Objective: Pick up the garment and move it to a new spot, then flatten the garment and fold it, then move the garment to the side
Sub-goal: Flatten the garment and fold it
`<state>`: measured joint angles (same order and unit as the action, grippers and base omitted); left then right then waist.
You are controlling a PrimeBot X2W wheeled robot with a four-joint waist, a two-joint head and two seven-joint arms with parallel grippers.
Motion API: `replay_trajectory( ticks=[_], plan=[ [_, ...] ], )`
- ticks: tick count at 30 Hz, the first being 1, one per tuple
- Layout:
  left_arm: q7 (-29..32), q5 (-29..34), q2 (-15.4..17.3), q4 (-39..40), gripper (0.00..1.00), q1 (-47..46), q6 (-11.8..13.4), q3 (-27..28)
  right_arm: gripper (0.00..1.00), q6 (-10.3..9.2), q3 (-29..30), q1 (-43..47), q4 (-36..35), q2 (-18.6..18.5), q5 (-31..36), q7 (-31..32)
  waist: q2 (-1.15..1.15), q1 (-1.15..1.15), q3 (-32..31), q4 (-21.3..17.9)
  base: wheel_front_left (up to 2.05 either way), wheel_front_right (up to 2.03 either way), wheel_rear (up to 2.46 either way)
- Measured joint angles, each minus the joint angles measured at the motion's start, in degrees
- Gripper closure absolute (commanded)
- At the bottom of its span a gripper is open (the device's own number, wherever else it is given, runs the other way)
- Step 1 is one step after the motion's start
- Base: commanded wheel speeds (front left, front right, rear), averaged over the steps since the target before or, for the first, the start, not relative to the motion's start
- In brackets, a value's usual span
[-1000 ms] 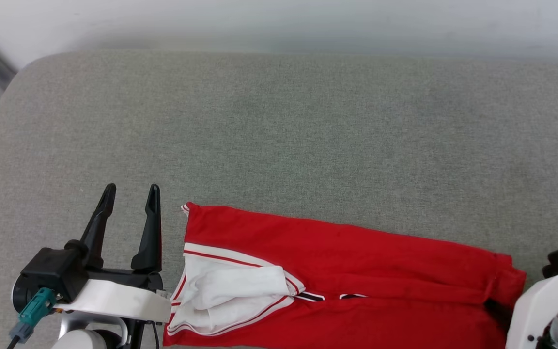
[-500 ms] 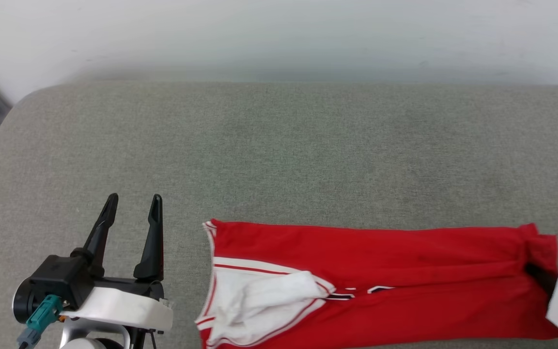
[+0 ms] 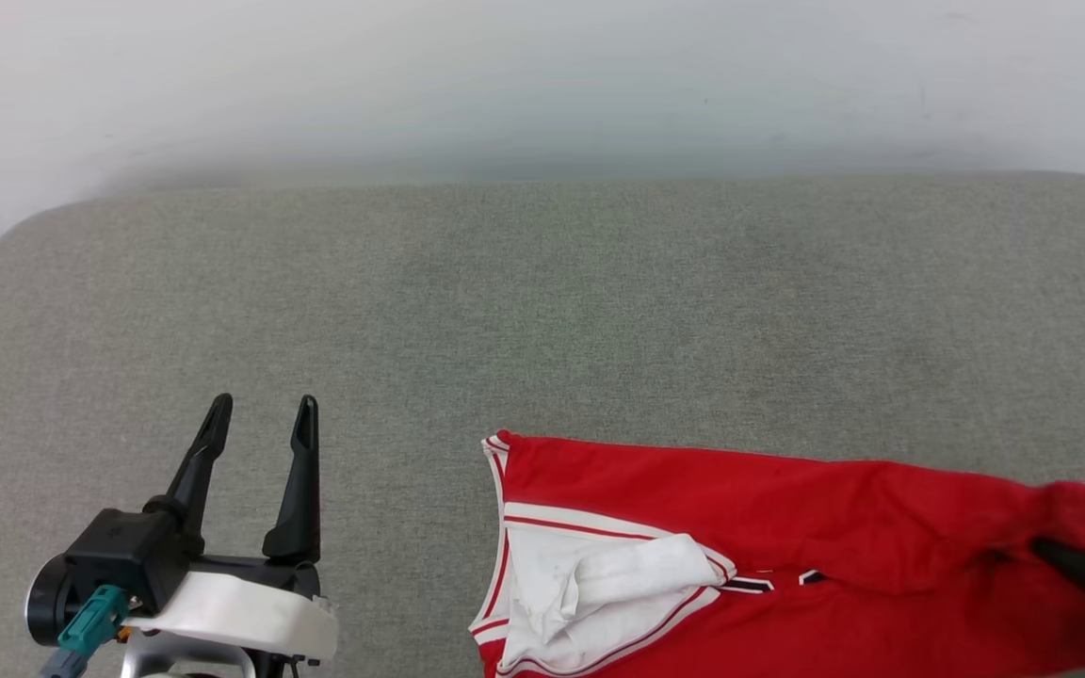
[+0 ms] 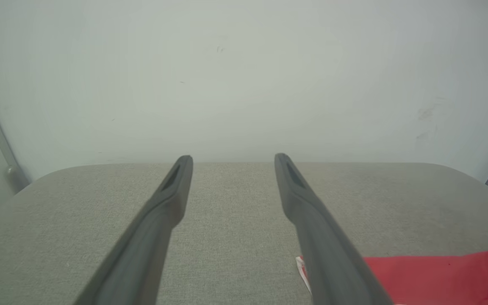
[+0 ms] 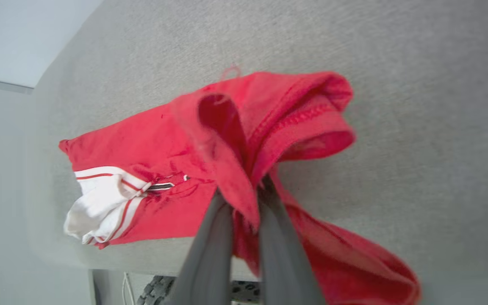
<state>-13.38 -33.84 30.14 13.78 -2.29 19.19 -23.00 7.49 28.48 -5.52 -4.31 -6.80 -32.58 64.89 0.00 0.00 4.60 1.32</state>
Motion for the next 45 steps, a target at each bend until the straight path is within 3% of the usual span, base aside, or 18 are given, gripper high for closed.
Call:
replay_trajectory(
  ticks=[3, 7, 10, 22, 28, 29, 31, 36, 40, 45],
  plan=[
    [0.3, 0.2, 0.1, 0.1, 0.00, 0.0, 0.0, -0.4, 1.00, 0.00, -0.6, -0.9, 0.3, 3.0, -6.3, 4.4, 0.00, 0.00, -0.4, -0.1, 0.00, 0.00, 0.00],
    [0.7, 0.3, 0.2, 0.1, 0.00, 0.0, 0.0, -0.8, 1.00, 0.00, -2.5, -0.9, 3.0, 3.6, -15.3, 8.1, 0.00, 0.00, -0.6, 0.4, 0.00, 0.00, 0.00],
    [1.1, 0.3, 0.3, 0.1, 0.00, -0.2, -0.2, -1.2, 1.00, 0.00, -6.8, -0.9, 7.5, 3.7, -23.4, 7.3, 0.00, 0.00, -0.7, 1.2, 0.00, 0.00, 0.00],
    [1.6, 0.3, -0.5, -0.2, 0.00, -2.5, -1.4, -2.7, 1.00, 0.00, -30.2, -7.7, 19.7, 3.8, -39.9, -8.5, 0.00, 0.00, 1.9, 4.6, 0.00, 0.00, 0.00],
    [1.1, 0.3, -1.4, -1.2, 0.00, -4.7, -2.4, -3.0, 1.00, 0.00, -37.0, -12.4, 24.8, 3.9, -36.1, -17.6, 0.00, 0.00, 4.9, 5.8, 0.00, 0.00, 0.00],
    [1.1, 0.3, -1.6, -1.4, 0.00, -4.9, -2.5, -3.0, 0.92, 0.00, -37.7, -12.9, 25.6, 3.9, -35.9, -18.5, 0.00, 0.00, 5.3, 5.9, 0.00, 0.00, 0.00],
    [1.0, 0.3, -1.8, -2.1, 0.00, -5.1, -2.6, -3.1, 0.00, 0.00, -39.0, -13.5, 27.0, 3.9, -35.9, -20.5, 0.00, 0.00, 5.8, 6.0, 0.00, 0.00, 0.00],
    [0.6, 0.3, -2.1, -3.3, 0.00, -5.3, -3.0, -3.2, 0.00, 0.00, -42.3, -14.5, 28.0, 3.9, -33.5, -22.5, 0.00, 0.00, 5.7, 5.5, 0.00, 0.00, 0.00],
    [0.6, 0.2, -2.2, -3.8, 0.00, -5.3, -3.0, -3.5, 0.00, 0.00, -44.9, -14.5, 24.8, 3.1, -29.5, -24.9, 0.00, 0.00, 4.6, 4.8, 0.00, 0.00, 0.00],
    [0.7, 0.2, -1.9, -4.1, 0.00, -5.2, -2.8, -3.5, 0.00, 0.00, -48.2, -13.2, 17.4, -2.3, -19.0, -31.5, 0.00, 0.00, 3.0, 3.8, 0.00, 0.00, 0.00]
  ],
)
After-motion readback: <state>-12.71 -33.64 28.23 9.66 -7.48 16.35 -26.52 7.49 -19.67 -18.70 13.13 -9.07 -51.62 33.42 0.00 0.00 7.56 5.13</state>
